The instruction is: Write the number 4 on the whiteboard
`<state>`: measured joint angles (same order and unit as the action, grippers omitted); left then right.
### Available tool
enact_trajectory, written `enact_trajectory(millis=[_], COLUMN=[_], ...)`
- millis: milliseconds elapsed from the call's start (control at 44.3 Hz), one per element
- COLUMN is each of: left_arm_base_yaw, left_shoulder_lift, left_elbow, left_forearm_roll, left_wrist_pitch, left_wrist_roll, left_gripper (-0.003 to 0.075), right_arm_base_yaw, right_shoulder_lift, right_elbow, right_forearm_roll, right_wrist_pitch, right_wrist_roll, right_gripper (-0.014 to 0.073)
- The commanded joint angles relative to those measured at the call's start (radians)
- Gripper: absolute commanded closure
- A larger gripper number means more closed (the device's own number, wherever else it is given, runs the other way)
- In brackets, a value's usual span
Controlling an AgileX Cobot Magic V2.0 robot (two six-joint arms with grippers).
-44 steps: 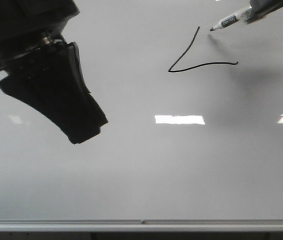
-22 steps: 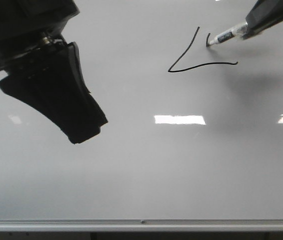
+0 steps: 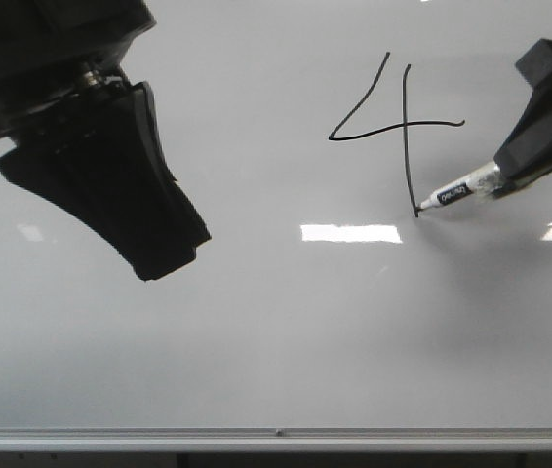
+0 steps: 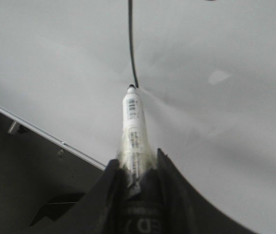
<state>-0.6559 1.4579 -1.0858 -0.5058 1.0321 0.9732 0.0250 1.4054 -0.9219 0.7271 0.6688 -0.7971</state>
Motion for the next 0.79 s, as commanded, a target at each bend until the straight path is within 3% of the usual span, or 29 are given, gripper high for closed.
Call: enact_trajectory(millis=[0, 90, 248, 293, 654, 767], left_arm_base_yaw=[-0.006, -0.006, -0.006, -0.006, -0.006, -0.006], left_shoulder_lift=[-0.038, -0.038, -0.049, -0.056, -0.081, -0.081], left_elbow=[-0.03, -0.03, -0.03, -0.03, -0.03, -0.03], left_forearm_roll=[-0.046, -0.048, -0.048, -0.056, -0.153, -0.159], left_wrist_pitch=[-0.014, -0.044, -0.15, -0.178, -0.191, -0.156], left_wrist_roll=[-0.009, -0.009, -0.009, -0.007, 0.063, 0.063], left_gripper=[0.0722, 0.0576, 0.0095, 0.0019, 0.0171, 0.0276], right_arm_base_yaw=[0.017, 0.072, 0.203, 0.242, 0.46, 0.471], right_shoulder_lift=[-0.105, -0.143, -0.158, -0.158, -0.158, -0.158], right_elbow=[-0.064, -0.103, -0.161, -0.165, -0.165, -0.165], right_forearm_roll=[0.043, 0.043, 0.042, 0.04, 0.061, 0.068], right_wrist_pitch=[0.104, 0.211, 0.376, 0.39, 0.319, 0.296], right_wrist_roll=[-0.032, -0.061, -0.062, -0.063, -0.084, -0.085], right_gripper=[0.0698, 0.0698, 0.0698, 0.0698, 0.0698, 0.0698])
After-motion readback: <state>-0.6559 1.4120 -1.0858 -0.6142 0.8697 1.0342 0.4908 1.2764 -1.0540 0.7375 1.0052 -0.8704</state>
